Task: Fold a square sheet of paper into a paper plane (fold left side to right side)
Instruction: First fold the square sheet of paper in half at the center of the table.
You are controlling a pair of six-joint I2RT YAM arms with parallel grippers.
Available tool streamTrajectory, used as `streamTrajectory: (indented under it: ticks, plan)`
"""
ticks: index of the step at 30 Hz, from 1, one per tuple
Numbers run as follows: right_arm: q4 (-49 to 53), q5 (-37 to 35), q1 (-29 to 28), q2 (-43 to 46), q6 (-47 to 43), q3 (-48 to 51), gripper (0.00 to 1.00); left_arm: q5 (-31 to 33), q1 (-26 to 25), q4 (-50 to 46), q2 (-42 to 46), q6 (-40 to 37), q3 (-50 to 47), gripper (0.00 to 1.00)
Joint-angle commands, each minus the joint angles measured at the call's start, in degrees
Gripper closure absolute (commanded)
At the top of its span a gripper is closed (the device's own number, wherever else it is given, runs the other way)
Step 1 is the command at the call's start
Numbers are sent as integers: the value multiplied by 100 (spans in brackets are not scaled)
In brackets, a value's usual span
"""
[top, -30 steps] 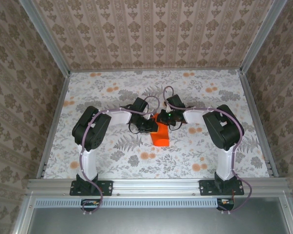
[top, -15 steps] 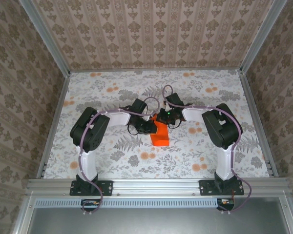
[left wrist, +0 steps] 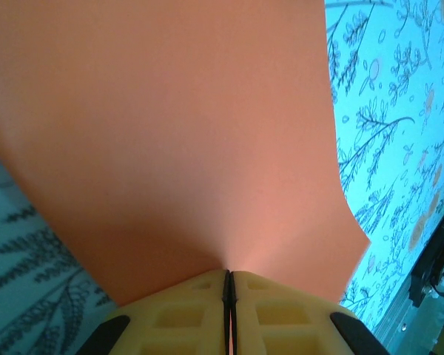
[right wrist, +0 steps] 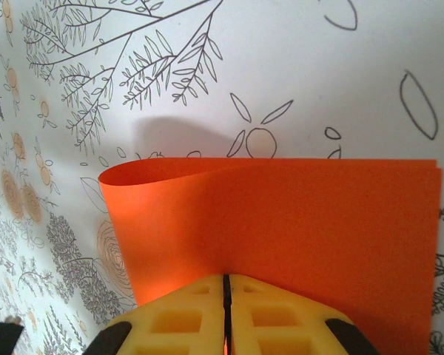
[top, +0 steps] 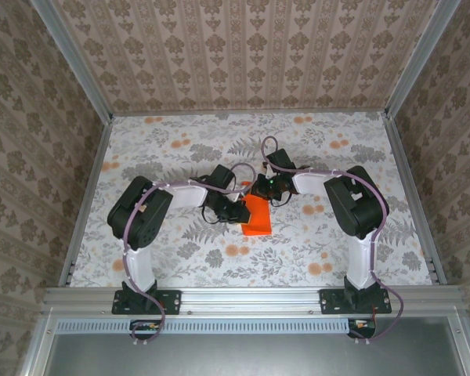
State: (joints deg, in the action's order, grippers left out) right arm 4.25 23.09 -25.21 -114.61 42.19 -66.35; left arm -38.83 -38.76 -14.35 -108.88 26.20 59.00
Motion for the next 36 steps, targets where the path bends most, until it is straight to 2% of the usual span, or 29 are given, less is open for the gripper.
streamTrajectory:
  ticks: [1, 18, 27, 36]
  plan:
    - [481, -490, 135, -328, 34, 119, 91, -162, -101, -365, 250, -158, -202, 89]
    - [436, -425, 157, -365, 17, 143, 91, -182, -246, -243, 708, 87, -839, 89]
    - [366, -336, 157, -347, -10, 163, 91, -278, -102, -338, 1307, 35, -454, 86]
    - [298, -266, 141, -337, -10, 177, 91, -265, 129, -211, 421, -70, 373, 85]
